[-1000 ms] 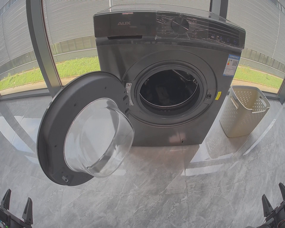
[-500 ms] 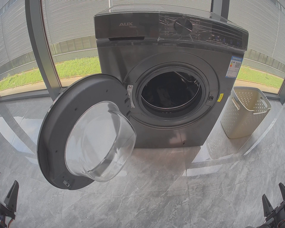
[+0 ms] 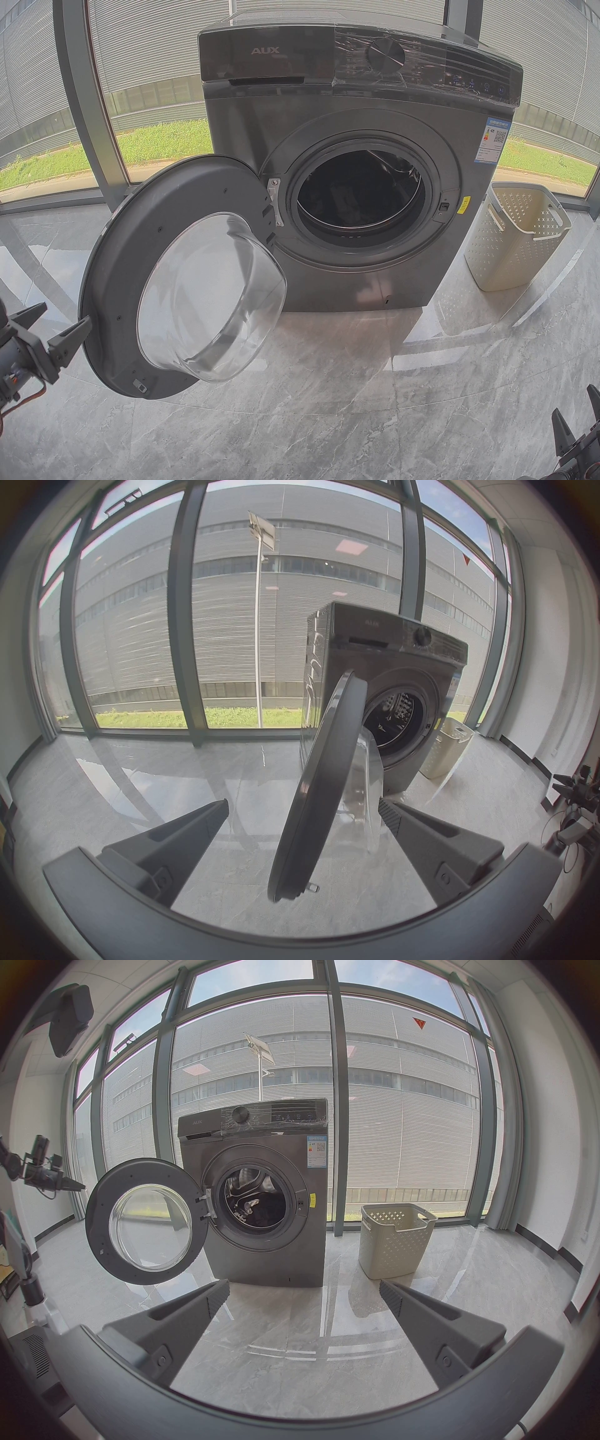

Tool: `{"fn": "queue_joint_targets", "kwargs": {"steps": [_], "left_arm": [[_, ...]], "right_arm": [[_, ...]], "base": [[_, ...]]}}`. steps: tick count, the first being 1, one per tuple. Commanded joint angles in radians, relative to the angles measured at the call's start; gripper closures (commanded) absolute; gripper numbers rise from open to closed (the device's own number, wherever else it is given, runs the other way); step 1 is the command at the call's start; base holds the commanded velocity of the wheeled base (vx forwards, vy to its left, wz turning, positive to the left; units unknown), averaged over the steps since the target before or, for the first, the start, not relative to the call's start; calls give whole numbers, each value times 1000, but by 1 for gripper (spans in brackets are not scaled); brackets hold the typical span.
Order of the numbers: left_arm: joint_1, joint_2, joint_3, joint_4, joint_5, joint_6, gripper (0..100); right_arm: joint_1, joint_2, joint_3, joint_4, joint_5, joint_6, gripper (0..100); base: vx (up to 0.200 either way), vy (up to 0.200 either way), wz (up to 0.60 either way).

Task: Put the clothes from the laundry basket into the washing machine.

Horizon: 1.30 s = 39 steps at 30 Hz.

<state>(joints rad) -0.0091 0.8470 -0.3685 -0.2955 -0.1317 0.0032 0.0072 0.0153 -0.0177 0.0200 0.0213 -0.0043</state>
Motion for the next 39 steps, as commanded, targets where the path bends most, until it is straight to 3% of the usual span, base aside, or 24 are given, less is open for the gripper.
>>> {"fn": "queue_joint_targets", "kwargs": {"steps": [1,6,11,14,20,25,30,36,39], "left_arm": [[-2,284,-9,-109,-60,12,0],[-8,331,-4,-152,-80,12,0],[-68,325,0,-163,-137,11,0],[-155,271,5,-155,-187,3,0],[-316,218,5,-148,-170,-14,0],[-330,230,13,-148,-129,0,0],[-356,241,11,-149,-137,1,0],[-482,265,-3,-163,-137,-20,0],[-537,271,-13,-163,-129,-66,0]], "right_arm": [[0,-15,10,0,0,0,0],[0,-15,8,0,0,0,0],[0,-15,10,0,0,0,0],[0,-15,8,0,0,0,0],[0,-15,10,0,0,0,0],[0,-15,10,0,0,0,0],[0,-15,8,0,0,0,0],[0,-15,8,0,0,0,0],[0,-15,10,0,0,0,0]], "base": [[0,0,0],[0,0,0],[0,0,0],[0,0,0],[0,0,0],[0,0,0],[0,0,0],[0,0,0],[0,0,0]]}}
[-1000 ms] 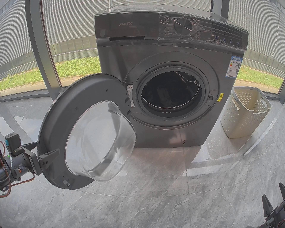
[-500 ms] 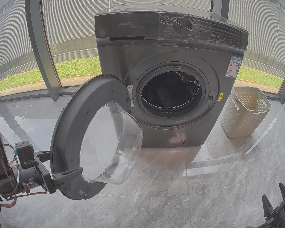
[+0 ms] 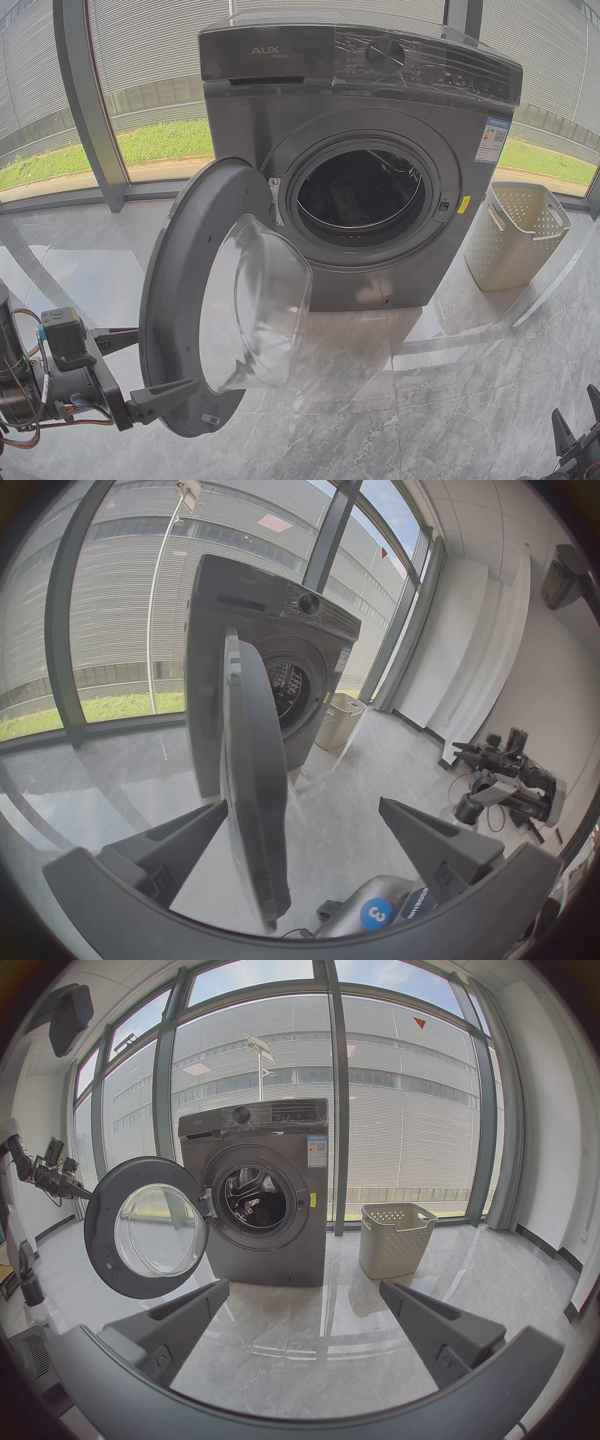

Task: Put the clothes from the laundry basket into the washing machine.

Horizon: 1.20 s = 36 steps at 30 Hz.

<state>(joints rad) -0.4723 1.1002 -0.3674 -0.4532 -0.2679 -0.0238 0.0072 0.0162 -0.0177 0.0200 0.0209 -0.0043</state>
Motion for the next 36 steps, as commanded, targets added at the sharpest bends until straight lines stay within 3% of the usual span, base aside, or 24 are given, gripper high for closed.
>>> {"fn": "queue_joint_targets", "kwargs": {"steps": [1,5,8,11,16,22,28,36], "left_arm": [[-83,17,-16,-4,7,-56,0],[-86,15,-15,-5,10,-65,0],[-68,-10,7,-5,107,-57,0],[-68,-71,5,8,159,-62,0],[-63,-194,13,42,171,-64,0],[-19,-269,18,179,205,-48,0],[77,-220,19,189,222,-7,0],[95,-92,-5,162,228,13,0]], "right_arm": [[0,-16,10,0,1,0,0],[0,-16,10,0,1,0,0],[0,-16,10,0,1,0,0],[0,-16,8,0,1,0,0],[0,-16,10,0,1,0,0],[0,-16,10,0,1,0,0],[0,-16,10,0,1,0,0],[0,-16,10,0,1,0,0]], "base": [[0,0,0],[0,0,0],[0,0,0],[0,0,0],[0,0,0],[0,0,0],[0,0,0],[0,0,0]]}}
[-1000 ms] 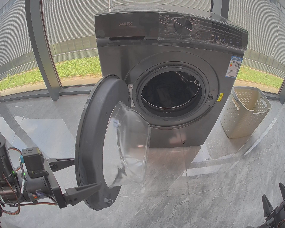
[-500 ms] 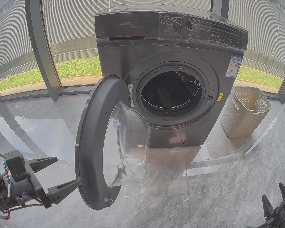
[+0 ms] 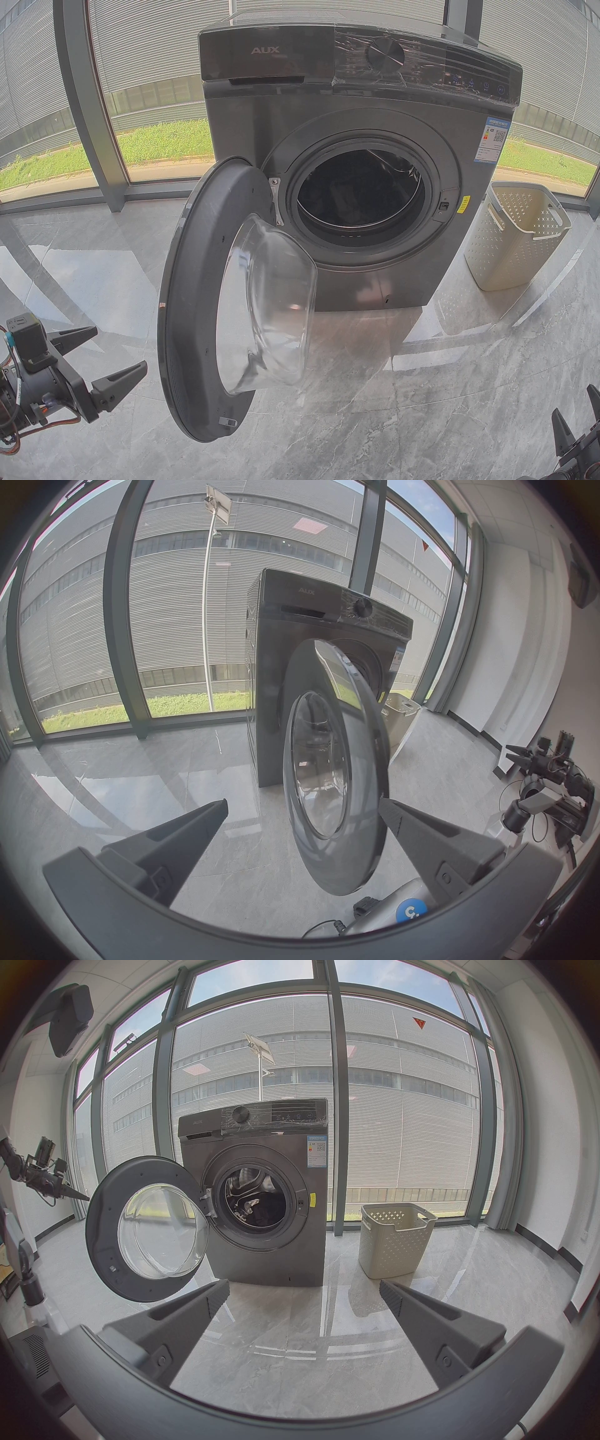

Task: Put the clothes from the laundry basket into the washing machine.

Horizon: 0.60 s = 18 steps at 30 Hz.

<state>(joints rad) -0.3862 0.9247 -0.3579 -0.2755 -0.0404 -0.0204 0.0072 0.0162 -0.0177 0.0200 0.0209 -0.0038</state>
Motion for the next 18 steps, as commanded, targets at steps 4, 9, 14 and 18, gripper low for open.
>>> {"fn": "queue_joint_targets", "kwargs": {"steps": [4,9,14,18], "left_arm": [[1,158,-30,-70,-3,20,0],[-62,227,-52,-131,-16,16,0],[-129,296,-69,-177,-9,7,0],[-154,356,-76,-235,-7,5,0]], "right_arm": [[0,-16,8,0,1,-1,0],[0,-16,8,0,1,-1,0],[0,-16,8,0,1,-1,0],[0,-16,10,0,1,-1,0]], "base": [[0,0,0],[0,0,0],[0,0,0],[0,0,0]]}}
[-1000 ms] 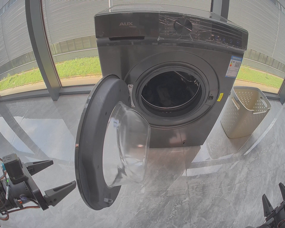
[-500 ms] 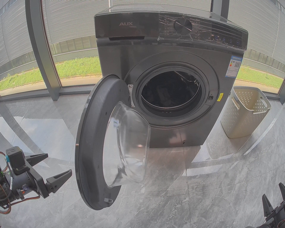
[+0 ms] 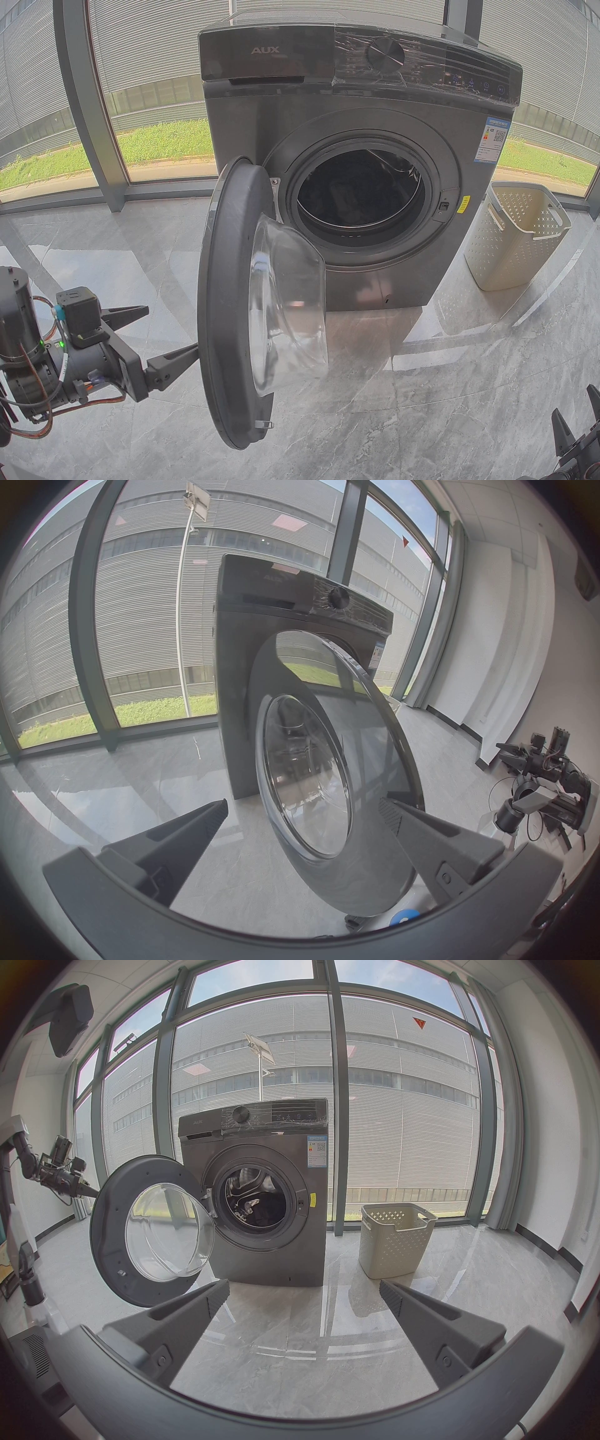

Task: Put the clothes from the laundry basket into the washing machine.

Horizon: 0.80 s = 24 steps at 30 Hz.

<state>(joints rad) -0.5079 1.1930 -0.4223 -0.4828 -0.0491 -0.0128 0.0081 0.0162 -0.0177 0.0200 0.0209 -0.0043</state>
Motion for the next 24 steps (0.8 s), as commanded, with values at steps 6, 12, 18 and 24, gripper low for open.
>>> {"fn": "queue_joint_targets", "kwargs": {"steps": [6,12,18,24], "left_arm": [[-60,221,-38,-171,2,-3,0],[-84,277,-73,-201,6,-9,0],[-104,344,-142,-204,6,-58,0],[-116,416,-188,-255,9,-62,0]], "right_arm": [[0,-16,8,0,1,0,0],[0,-16,10,0,1,0,0],[0,-16,10,0,1,0,0],[0,-16,10,0,1,0,0]], "base": [[0,0,0],[0,0,0],[0,0,0],[0,0,0]]}}
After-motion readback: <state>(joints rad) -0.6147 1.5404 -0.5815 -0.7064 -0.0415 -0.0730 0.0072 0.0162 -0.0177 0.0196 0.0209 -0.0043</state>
